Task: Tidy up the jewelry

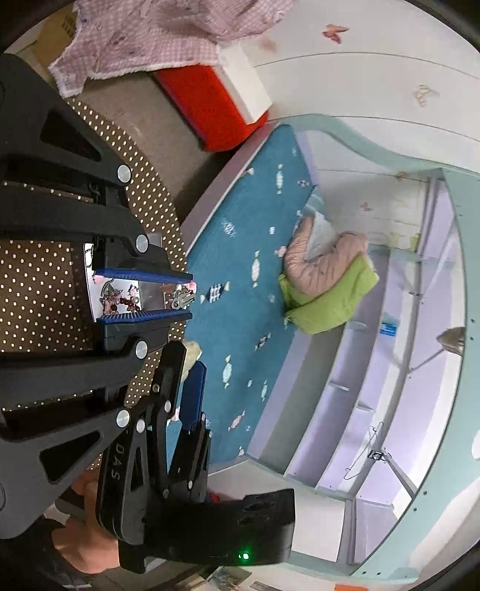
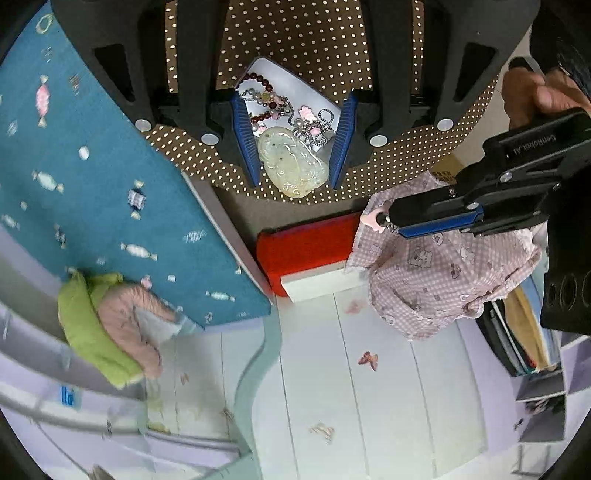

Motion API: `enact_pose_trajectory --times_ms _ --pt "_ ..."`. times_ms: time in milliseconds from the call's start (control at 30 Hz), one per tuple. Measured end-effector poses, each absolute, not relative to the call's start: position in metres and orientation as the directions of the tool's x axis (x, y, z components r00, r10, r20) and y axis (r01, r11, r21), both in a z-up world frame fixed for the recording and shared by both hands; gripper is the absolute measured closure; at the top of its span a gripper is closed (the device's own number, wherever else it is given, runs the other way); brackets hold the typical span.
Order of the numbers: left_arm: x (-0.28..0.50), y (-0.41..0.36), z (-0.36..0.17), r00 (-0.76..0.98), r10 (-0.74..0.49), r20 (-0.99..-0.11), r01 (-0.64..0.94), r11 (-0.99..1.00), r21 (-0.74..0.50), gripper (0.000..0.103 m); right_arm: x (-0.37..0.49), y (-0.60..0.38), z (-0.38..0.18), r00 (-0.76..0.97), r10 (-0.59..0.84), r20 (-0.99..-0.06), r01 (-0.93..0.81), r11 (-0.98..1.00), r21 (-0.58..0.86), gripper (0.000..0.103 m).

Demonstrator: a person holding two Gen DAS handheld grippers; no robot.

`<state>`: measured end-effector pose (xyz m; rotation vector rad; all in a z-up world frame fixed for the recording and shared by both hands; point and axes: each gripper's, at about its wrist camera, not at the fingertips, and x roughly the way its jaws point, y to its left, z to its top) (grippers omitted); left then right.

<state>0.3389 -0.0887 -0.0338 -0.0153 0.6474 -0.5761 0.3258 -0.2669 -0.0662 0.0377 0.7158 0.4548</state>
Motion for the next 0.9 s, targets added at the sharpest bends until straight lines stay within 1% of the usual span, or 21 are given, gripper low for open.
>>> enact_pose_trajectory --times_ms 267,300,333,367,400,433,467,500,567,633,667,767,900 --pt "0.364 -0.099 -0.055 0.606 -0.498 -0.620 0.490 0.848 -0.201 0.088 0.345 -0.272 -0.092 0.623 0.404 -0.670 -0.326 0.912 0.247 0.066" --pt "0.366 -0.099 -0.058 0.605 -0.489 -0.628 0.482 0.853 -0.200 0.088 0.345 -0.274 -0.093 0.626 0.402 -0.669 -0.315 0.914 0.254 0.062" --pt "0.368 -0.100 -0.060 0.602 -0.481 -0.637 0.473 0.858 -0.201 0.088 0.346 -0.276 -0.094 0.628 0.402 -0.666 -0.306 0.915 0.263 0.049" --pt "0.370 -0.099 -0.062 0.598 -0.475 -0.645 0.465 0.862 -0.204 0.084 0.345 -0.278 -0.094 0.633 0.405 -0.660 -0.301 0.914 0.272 0.044" --pt "0.370 -0.097 -0.062 0.602 -0.468 -0.647 0.457 0.866 -0.201 0.070 0.345 -0.279 -0.093 0.635 0.403 -0.659 -0.297 0.915 0.273 0.043" --pt "0.370 -0.096 -0.061 0.609 -0.459 -0.646 0.449 0.872 -0.196 0.059 0.344 -0.280 -0.092 0.639 0.400 -0.658 -0.291 0.916 0.274 0.038" --pt "0.368 -0.093 -0.060 0.628 -0.443 -0.640 0.434 0.882 -0.184 0.037 0.344 -0.281 -0.090 0.642 0.399 -0.655 -0.288 0.917 0.276 0.032" --pt "0.365 -0.090 -0.058 0.643 -0.432 -0.632 0.426 0.888 -0.175 0.022 0.343 -0.282 -0.089 0.647 0.399 -0.650 -0.284 0.917 0.279 0.030" --pt "0.359 -0.086 -0.053 0.672 -0.412 -0.615 0.409 0.899 -0.155 0.012 0.339 -0.284 -0.084 0.665 0.392 -0.636 -0.271 0.920 0.283 0.016" --pt "0.354 -0.081 -0.048 0.690 -0.394 -0.607 0.391 0.909 -0.145 0.010 0.333 -0.287 -0.078 0.687 0.380 -0.619 -0.257 0.924 0.282 0.008" --pt "0.349 -0.079 -0.044 0.708 -0.373 -0.599 0.373 0.919 -0.131 0.007 0.332 -0.289 -0.075 0.693 0.371 -0.618 -0.247 0.928 0.280 0.008" --pt "0.335 -0.073 -0.035 0.755 -0.317 -0.574 0.329 0.940 -0.086 0.006 0.321 -0.290 -0.064 0.718 0.340 -0.608 -0.219 0.939 0.266 0.008" --pt "0.303 -0.065 -0.015 0.829 -0.238 -0.507 0.259 0.966 -0.030 0.005 0.298 -0.289 -0.046 0.757 0.307 -0.577 -0.193 0.948 0.252 0.008"
